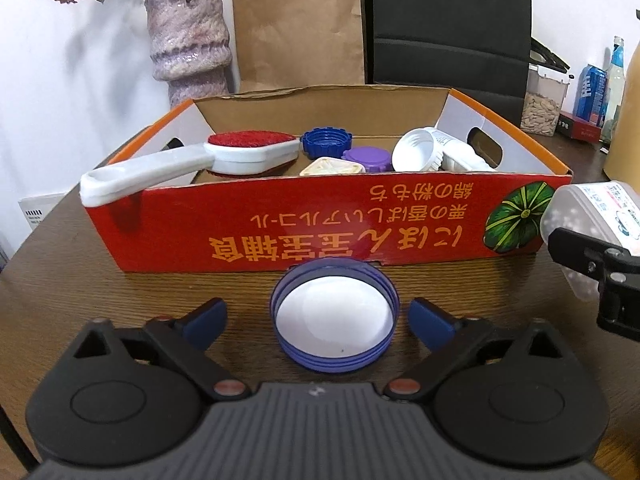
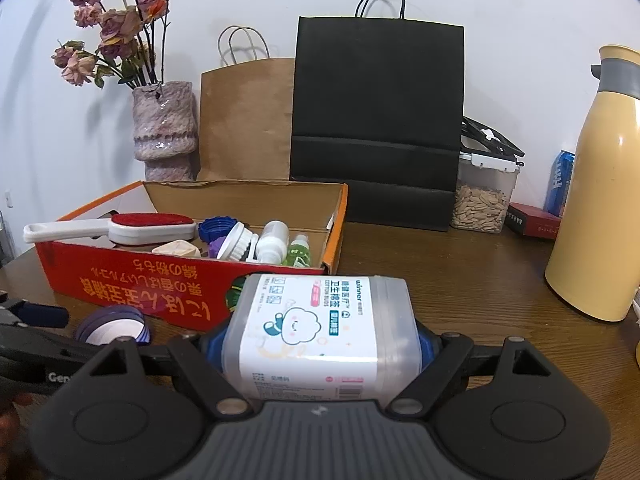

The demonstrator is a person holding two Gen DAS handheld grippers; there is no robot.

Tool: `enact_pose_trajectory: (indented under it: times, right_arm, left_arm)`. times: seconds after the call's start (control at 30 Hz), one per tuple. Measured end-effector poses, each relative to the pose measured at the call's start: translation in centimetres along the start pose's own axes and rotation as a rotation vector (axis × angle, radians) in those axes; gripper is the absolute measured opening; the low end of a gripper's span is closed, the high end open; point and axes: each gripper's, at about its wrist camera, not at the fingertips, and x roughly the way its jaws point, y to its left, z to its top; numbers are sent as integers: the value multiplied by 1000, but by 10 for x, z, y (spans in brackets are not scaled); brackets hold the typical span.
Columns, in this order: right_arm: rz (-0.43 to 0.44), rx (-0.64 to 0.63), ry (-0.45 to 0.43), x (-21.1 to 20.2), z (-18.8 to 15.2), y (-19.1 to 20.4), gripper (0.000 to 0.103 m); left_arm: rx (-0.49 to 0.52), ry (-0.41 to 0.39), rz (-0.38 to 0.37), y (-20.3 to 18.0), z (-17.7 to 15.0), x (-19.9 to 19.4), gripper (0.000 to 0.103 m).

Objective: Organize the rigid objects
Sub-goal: 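Hold the wipes pack with the right gripper while the left grasps the white-and-blue lid, then carry the wipes pack and lid over the box with both grippers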

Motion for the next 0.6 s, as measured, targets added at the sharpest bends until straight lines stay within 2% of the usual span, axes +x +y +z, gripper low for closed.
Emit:
enact_pose_trajectory:
  times: [0.13,0.6]
  right_arm:
    - [5,-4,2,1,0,2,82]
    - [18,-8,-25,-7,-1,5,82]
  left_arm:
    - [-10,-7,-35,0,0,-1,68]
    - [15,-58,-41,-1,-1,-16,68]
